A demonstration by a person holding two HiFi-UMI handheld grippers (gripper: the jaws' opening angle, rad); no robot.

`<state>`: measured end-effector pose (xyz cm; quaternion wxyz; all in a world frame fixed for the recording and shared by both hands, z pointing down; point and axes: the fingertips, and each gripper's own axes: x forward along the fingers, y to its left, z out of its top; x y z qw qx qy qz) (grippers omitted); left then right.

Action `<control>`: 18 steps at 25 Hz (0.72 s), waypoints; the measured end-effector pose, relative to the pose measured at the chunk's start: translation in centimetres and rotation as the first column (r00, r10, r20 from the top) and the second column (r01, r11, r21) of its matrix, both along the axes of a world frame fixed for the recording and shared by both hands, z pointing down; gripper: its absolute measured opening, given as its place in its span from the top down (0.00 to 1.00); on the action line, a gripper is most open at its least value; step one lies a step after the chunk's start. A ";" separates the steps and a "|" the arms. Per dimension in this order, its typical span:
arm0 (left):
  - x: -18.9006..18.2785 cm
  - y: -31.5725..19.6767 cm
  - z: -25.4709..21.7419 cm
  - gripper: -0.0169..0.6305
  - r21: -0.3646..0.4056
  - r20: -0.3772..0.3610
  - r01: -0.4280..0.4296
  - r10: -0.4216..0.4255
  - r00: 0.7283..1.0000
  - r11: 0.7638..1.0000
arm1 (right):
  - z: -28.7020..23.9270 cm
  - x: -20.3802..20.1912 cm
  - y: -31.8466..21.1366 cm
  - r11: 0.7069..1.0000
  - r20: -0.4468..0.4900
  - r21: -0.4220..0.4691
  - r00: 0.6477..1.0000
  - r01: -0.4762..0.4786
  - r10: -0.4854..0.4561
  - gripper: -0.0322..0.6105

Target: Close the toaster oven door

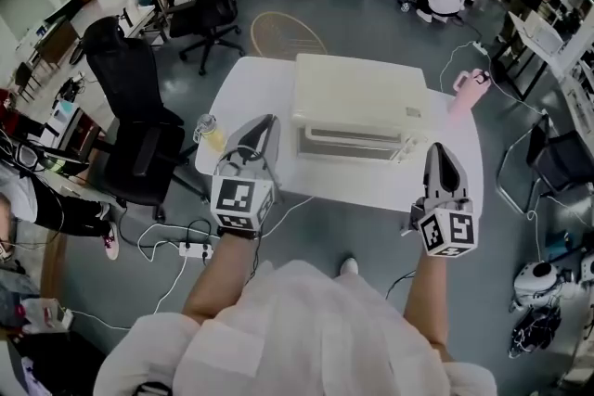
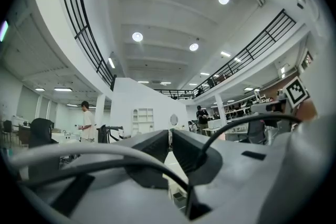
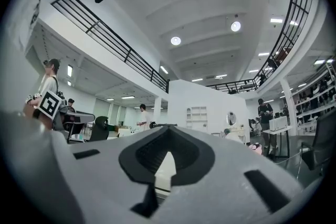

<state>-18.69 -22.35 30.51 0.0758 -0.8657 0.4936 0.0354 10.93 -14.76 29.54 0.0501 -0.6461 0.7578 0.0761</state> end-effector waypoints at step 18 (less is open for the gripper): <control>-1.2 1.3 0.4 0.94 -0.009 -0.015 0.012 -0.013 1.000 1.000 | 0.2 -1.1 0.4 1.000 -0.003 -0.003 1.000 0.029 -0.029 0.95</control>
